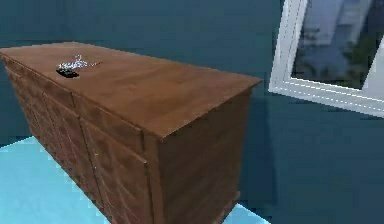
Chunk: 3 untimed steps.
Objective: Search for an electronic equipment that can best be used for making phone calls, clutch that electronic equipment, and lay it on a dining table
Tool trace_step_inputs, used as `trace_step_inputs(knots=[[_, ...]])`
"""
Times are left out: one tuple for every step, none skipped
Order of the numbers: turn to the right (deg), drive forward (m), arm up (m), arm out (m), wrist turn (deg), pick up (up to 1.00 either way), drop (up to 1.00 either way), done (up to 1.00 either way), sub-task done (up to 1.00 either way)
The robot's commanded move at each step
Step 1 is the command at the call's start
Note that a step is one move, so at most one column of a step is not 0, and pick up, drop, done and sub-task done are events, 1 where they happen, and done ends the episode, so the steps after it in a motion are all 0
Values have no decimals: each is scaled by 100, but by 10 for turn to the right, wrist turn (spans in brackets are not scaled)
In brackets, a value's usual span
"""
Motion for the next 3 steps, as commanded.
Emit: trace_step_inputs(knots=[[-30,0,0,0,0,0,0,0,0],[450,0,0,0,0,0,0,0,0],[180,0,0,0,0,0,0,0,0]])
